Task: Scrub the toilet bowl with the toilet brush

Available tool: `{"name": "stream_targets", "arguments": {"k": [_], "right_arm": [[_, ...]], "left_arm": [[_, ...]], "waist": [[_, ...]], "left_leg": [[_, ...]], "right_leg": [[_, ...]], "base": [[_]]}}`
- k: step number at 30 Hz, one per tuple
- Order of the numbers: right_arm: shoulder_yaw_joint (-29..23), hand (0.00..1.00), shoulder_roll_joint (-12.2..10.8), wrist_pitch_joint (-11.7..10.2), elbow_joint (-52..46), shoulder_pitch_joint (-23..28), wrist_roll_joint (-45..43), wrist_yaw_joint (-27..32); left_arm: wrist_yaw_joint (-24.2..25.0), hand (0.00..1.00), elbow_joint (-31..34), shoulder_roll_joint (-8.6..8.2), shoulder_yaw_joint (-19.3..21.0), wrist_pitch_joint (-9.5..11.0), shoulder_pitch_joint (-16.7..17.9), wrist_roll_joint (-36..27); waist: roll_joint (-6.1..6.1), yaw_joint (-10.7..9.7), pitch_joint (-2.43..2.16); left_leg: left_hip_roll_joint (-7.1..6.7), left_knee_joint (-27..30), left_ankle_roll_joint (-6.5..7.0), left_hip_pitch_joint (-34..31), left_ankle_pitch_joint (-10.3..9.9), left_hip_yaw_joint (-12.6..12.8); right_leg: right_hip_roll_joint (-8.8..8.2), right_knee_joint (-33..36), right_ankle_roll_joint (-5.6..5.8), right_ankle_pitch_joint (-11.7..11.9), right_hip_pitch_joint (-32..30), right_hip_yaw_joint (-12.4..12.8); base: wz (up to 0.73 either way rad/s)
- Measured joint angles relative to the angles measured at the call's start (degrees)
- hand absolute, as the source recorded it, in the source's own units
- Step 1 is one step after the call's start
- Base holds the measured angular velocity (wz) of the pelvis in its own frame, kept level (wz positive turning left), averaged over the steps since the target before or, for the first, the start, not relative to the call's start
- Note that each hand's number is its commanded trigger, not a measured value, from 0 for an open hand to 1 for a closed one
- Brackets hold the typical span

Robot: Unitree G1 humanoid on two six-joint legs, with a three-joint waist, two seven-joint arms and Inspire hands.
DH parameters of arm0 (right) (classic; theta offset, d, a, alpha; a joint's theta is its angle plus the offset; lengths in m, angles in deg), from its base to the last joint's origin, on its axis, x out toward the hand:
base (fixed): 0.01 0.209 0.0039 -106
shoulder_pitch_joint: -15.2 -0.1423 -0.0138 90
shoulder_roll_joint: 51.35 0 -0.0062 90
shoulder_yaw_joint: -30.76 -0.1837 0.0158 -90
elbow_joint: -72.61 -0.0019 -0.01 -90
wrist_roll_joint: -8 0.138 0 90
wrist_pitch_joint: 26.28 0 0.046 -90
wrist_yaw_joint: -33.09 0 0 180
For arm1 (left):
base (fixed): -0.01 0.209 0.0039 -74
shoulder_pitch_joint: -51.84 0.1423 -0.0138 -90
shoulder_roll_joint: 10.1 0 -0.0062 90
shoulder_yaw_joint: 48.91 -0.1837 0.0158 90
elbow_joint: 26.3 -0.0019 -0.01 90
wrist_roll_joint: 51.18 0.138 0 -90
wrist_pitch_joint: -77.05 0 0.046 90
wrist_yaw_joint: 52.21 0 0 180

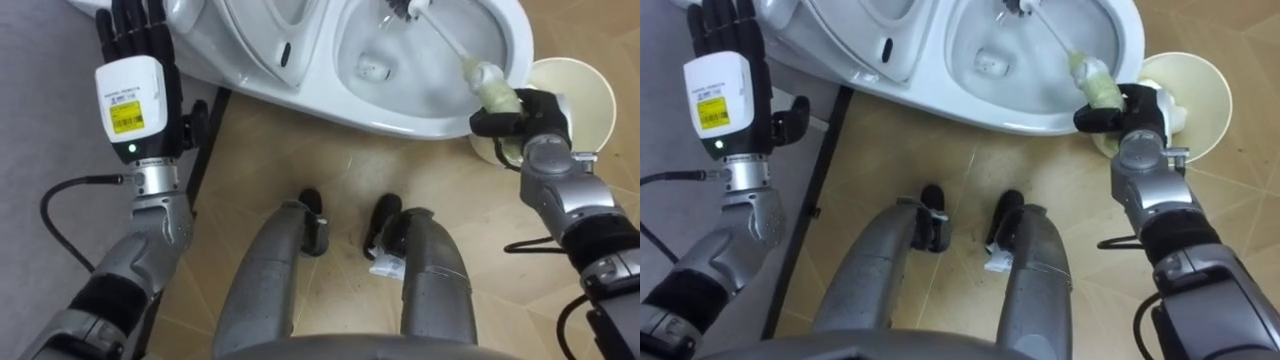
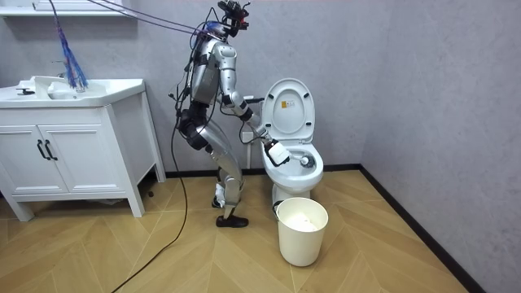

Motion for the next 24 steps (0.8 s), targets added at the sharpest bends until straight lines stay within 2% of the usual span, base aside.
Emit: {"name": "stream_targets", "arguments": {"k": [8, 11, 15, 17, 19, 20, 21, 22, 24], "right_arm": [[-0.7, 1.0, 0.0, -1.1, 0.1, 4.9, -5.8, 0.4], [-1.1, 1.0, -0.2, -1.4, 0.1, 7.0, -8.2, 0.4], [-3.4, 1.0, -1.5, -4.4, 0.1, 11.9, -14.7, 0.4], [-4.0, 1.0, -2.3, -6.1, -0.4, 14.3, -15.7, 0.4], [-5.1, 1.0, -2.9, -8.2, -2.2, 18.6, -16.7, 0.0], [-5.8, 1.0, -3.1, -8.5, -3.1, 19.8, -17.0, 0.0], [-8.1, 1.0, -3.7, -9.8, -5.1, 22.5, -17.4, 0.1], [-10.5, 1.0, -4.3, -11.6, -7.3, 25.2, -17.6, 0.4], [-12.5, 1.0, -4.8, -13.8, -9.5, 28.1, -17.3, 1.0]], "left_arm": [[1.2, 0.0, -1.5, -0.33, 1.1, -0.3, 2.0, -0.5], [2.7, 0.0, -3.5, -1.02, 3.1, 0.4, 2.7, -0.1], [4.3, 0.0, -3.1, -2.27, 6.1, 0.8, 6.5, -0.1], [5.2, 0.0, -3.1, -2.29, 7.4, 1.9, 8.4, 0.0], [6.1, 0.0, -1.3, -2.37, 9.4, 2.2, 11.3, 0.1], [6.2, 0.0, -0.6, -2.44, 9.8, 2.2, 12.2, 0.1], [6.7, 0.0, 1.4, -2.48, 10.4, 2.6, 14.6, 0.1], [7.5, 0.0, 3.3, -2.51, 11.4, 3.3, 17.3, 0.1], [8.8, 0.0, 5.8, -2.5, 12.3, 3.7, 20.7, 0.1]], "waist": [[0.02, 0.7, -0.02], [-0.09, 0.7, -0.06], [-0.29, 0.6, -0.33], [-0.56, -0.1, -0.74], [-1.35, -0.4, -1.56], [-1.39, -0.5, -1.6], [-1.39, -0.9, -1.98], [-1.47, -1.5, -2.64], [-1.62, -1.9, -3.34]], "left_leg": [[0.0, -2.2, 0.3, 7.5, -1.0, 0.8], [-0.08, -4.3, 0.31, 11.3, -1.0, 0.9], [0.13, -7.2, 0.25, 16.4, -1.0, 1.0], [0.14, -8.8, 0.22, 18.6, -1.0, 0.8], [0.02, -11.3, 0.23, 22.2, -1.0, 1.1], [0.03, -12.1, 0.25, 23.3, -0.9, 1.0], [0.11, -13.4, 0.27, 25.8, -0.9, 1.0], [0.24, -15.2, 0.27, 28.6, -0.9, 1.0], [0.53, -17.7, 0.27, 32.8, -1.0, 1.1]], "right_leg": [[-0.2, -1.5, 0.62, -0.9, 6.9, 0.4], [0.0, -3.3, 0.96, -0.9, 10.4, 0.4], [0.84, -6.4, 1.48, -0.7, 15.5, 0.4], [1.03, -7.9, 1.66, -0.6, 17.8, 0.2], [1.15, -9.8, 2.01, -0.7, 20.9, 0.3], [1.26, -10.5, 2.15, -0.7, 22.0, 0.3], [1.65, -12.2, 2.47, -0.6, 24.6, 0.2], [2.12, -14.2, 2.83, -0.3, 27.4, 0.2], [2.96, -17.3, 3.34, 0.0, 31.9, 0.4]], "base": [[-0.03], [0.0], [-0.04], [0.0], [-0.05], [-0.04], [-0.05], [-0.06], [-0.08]]}}
